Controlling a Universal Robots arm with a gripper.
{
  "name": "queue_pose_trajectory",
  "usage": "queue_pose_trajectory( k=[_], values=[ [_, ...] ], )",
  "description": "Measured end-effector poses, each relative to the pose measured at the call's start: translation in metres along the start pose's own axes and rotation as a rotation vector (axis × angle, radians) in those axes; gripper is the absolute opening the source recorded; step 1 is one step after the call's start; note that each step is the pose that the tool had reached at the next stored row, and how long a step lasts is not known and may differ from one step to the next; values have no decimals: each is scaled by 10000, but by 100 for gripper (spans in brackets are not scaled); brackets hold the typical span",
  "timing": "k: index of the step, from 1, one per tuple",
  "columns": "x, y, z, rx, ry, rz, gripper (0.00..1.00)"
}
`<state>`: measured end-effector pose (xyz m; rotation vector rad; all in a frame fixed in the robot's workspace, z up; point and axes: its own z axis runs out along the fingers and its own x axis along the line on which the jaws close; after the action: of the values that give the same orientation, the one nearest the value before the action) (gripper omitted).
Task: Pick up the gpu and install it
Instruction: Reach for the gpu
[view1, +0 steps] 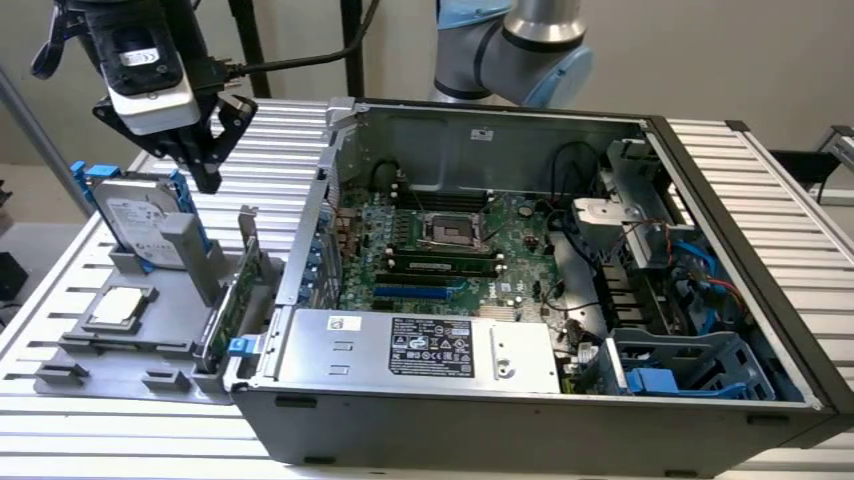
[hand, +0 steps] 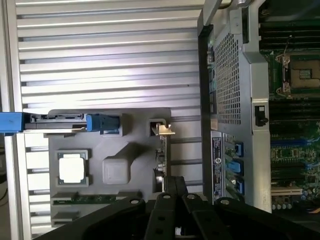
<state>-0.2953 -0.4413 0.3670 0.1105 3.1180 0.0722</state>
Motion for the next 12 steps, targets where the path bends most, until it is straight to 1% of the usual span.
queue_pose_trajectory(
  k=[3,4,5,12],
  values=[
    [94,-35,22,8,8,-1,11],
    [108,-41,24,16,5,0,11],
    [107,-41,24,30,6,-2,11],
    [109,-41,23,31,6,-1,11]
  ],
)
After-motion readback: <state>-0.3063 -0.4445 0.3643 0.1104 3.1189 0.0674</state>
